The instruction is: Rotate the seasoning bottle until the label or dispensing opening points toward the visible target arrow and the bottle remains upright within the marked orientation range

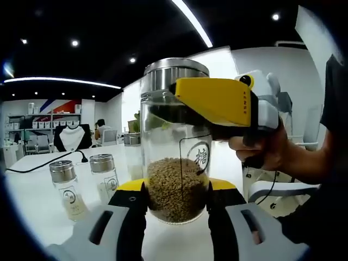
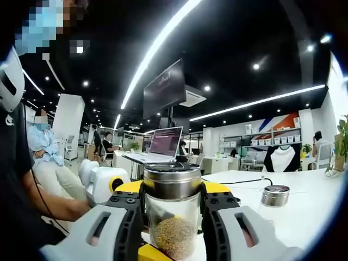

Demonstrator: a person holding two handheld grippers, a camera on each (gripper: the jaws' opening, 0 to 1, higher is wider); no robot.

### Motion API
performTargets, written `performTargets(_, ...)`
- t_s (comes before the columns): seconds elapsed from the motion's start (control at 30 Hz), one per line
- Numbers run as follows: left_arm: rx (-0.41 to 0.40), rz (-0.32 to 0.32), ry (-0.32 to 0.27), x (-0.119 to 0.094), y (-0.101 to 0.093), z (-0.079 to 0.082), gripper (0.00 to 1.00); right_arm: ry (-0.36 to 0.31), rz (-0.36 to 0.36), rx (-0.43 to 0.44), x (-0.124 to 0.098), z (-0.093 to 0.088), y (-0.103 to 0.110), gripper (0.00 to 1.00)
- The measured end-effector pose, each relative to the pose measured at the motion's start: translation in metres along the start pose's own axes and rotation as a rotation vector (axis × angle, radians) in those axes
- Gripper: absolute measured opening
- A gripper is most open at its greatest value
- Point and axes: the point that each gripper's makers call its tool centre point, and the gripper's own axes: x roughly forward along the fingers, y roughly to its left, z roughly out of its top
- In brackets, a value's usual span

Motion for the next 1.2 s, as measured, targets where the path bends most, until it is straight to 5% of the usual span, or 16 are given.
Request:
performTargets(0.63,-0.027,-0.139,-0.051,-0.003,-0.020,0.005,0.45,-0.062,0.128,0.057,-0.010,0.005,0.011,0.37)
performTargets(0.9,-0.041,-0.086,-0.036,0.001,-0.019,0.011,0.44,-0.089,0.109,0.099,-0.013,0.011,0.004,0.38)
performTargets(1.2,0.007,0.014,0.027,0.002,-0.005,0.000,0.44,-0.038,0.065,0.075,-0.012,0.003,-0.004,0.37)
